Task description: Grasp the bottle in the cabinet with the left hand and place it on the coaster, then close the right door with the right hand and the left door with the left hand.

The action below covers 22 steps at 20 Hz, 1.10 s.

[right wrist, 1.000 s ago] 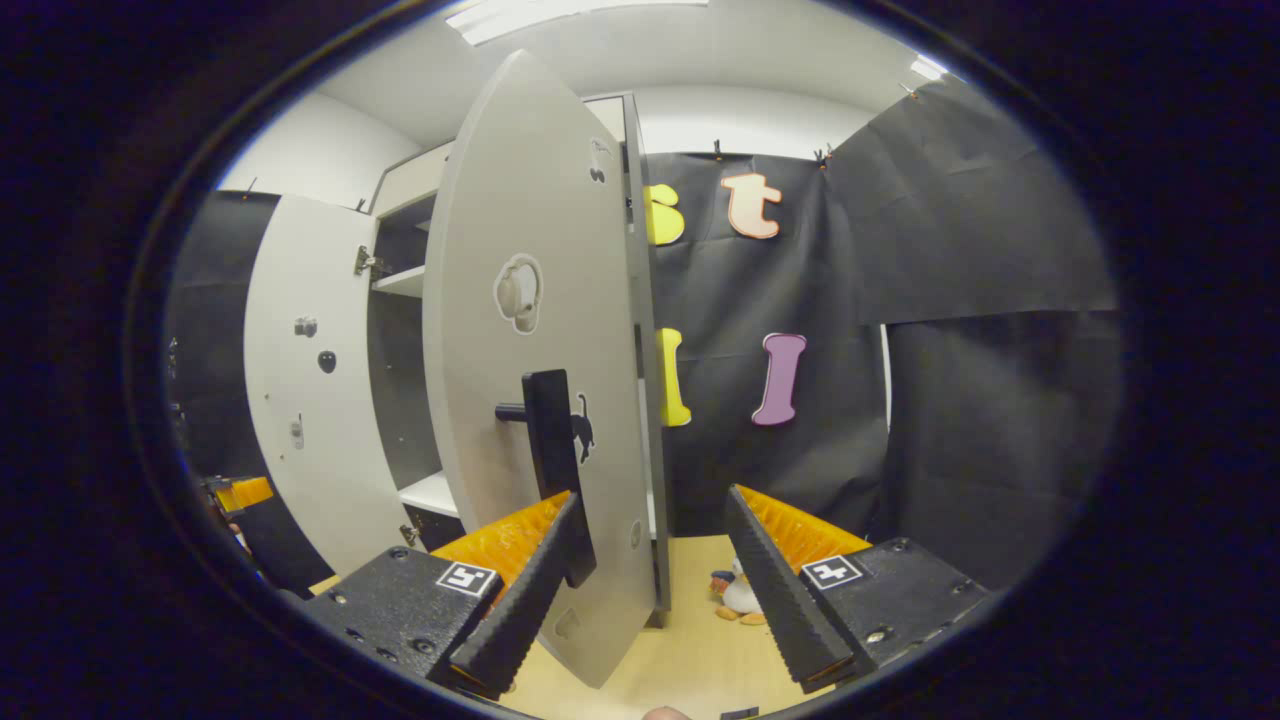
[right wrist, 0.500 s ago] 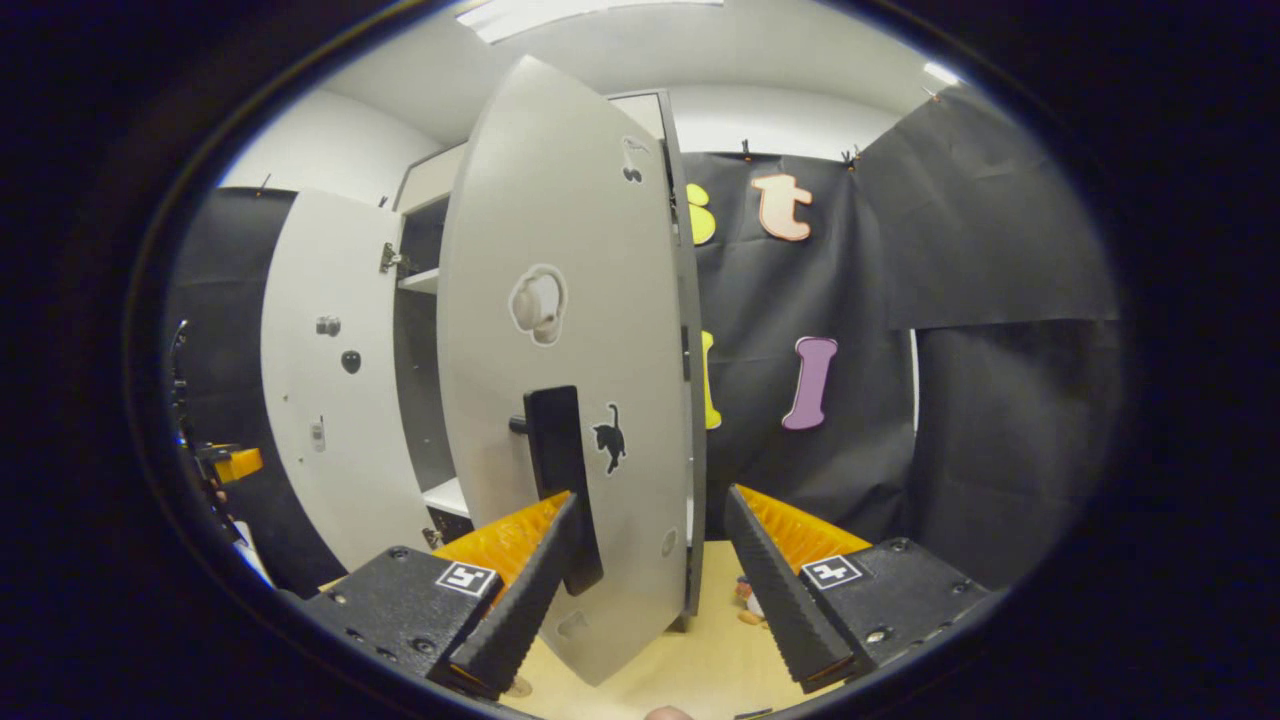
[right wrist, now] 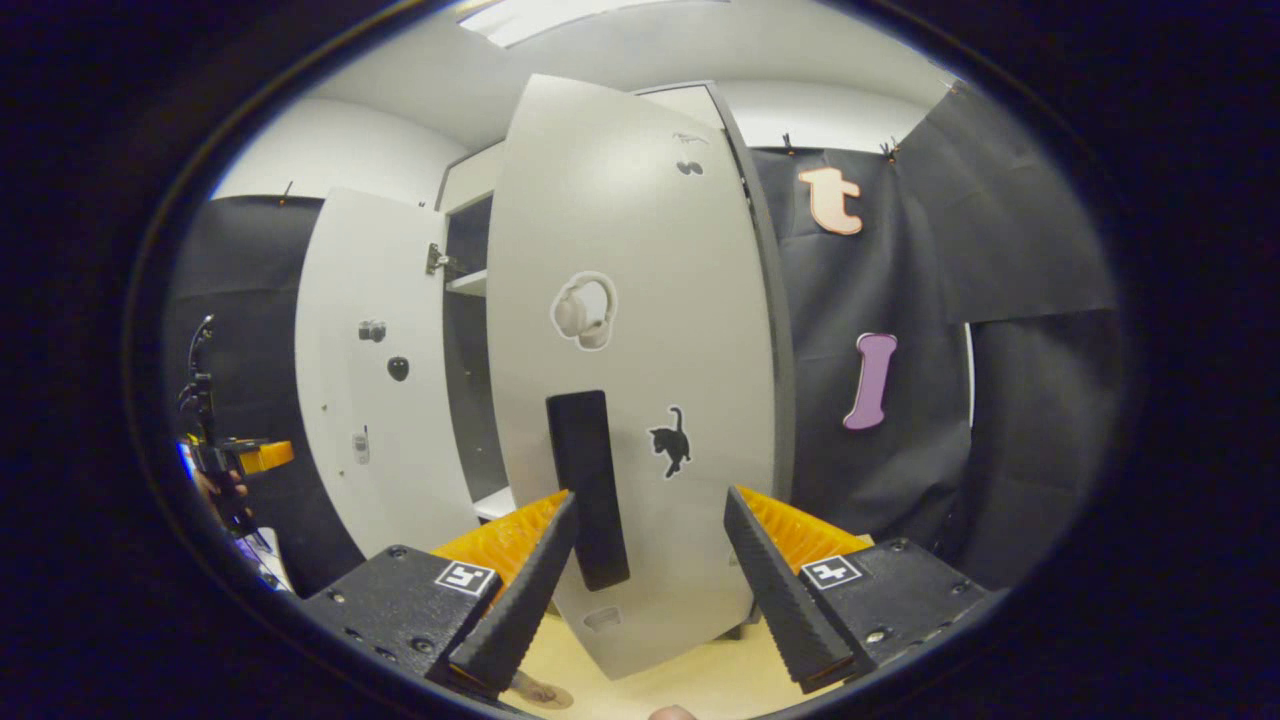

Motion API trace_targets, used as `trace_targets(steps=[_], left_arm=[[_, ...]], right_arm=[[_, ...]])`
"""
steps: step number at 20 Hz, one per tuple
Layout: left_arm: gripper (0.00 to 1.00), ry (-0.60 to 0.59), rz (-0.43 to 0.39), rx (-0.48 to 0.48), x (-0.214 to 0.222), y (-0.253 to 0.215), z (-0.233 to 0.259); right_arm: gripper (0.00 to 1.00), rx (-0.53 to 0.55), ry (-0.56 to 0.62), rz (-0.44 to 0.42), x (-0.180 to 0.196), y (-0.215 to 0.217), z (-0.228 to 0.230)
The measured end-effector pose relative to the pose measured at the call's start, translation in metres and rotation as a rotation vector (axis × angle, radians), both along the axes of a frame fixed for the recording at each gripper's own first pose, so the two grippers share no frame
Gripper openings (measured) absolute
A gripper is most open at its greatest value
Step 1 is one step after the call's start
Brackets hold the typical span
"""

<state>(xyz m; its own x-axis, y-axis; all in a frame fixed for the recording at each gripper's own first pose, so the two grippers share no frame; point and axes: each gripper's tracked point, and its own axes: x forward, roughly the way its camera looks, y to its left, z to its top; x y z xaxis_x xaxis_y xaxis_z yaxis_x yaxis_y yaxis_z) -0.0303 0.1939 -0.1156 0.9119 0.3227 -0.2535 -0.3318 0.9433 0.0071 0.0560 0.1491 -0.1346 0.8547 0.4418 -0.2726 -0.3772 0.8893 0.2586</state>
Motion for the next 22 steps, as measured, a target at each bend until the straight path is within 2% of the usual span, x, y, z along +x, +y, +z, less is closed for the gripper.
trace_targets(steps=[1,2,5,6,9,10,11,13,18,19,22], left_arm=[[0.96,-0.005,-0.005,0.001,0.003,0.004,0.000],[0.96,-0.004,-0.004,0.002,0.004,0.006,0.000],[0.96,0.000,0.003,0.009,0.006,0.013,-0.001],[0.92,-0.001,0.010,0.026,0.006,0.018,0.001],[1.00,-0.009,0.023,0.080,0.012,0.030,0.007],[0.96,-0.014,0.012,0.077,0.015,0.028,0.008],[1.00,-0.019,-0.005,0.066,0.017,0.026,0.010],[0.93,-0.028,-0.030,0.049,0.030,0.024,0.011],[0.99,-0.008,-0.051,-0.019,0.049,0.021,-0.003],[0.94,0.000,-0.065,-0.029,0.051,0.017,-0.005],[0.92,0.025,-0.076,-0.016,0.057,0.015,-0.010]], right_arm=[[0.92,0.026,0.019,0.004,0.002,0.011,-0.003],[0.96,0.039,0.035,0.006,0.003,0.021,-0.006],[0.96,0.024,0.038,0.006,0.006,0.033,-0.008],[0.96,0.015,0.033,0.006,0.005,0.032,-0.009],[0.96,-0.003,0.041,-0.013,0.001,0.026,-0.015],[0.96,-0.008,0.043,-0.015,0.000,0.024,-0.017],[0.96,-0.014,0.044,-0.023,-0.002,0.021,-0.018],[0.96,-0.018,0.039,-0.035,-0.007,0.013,-0.017],[0.96,-0.028,0.059,-0.061,-0.017,-0.005,-0.026],[0.96,-0.028,0.061,-0.063,-0.019,-0.008,-0.026],[0.96,-0.030,0.053,-0.078,-0.024,-0.019,-0.024]])
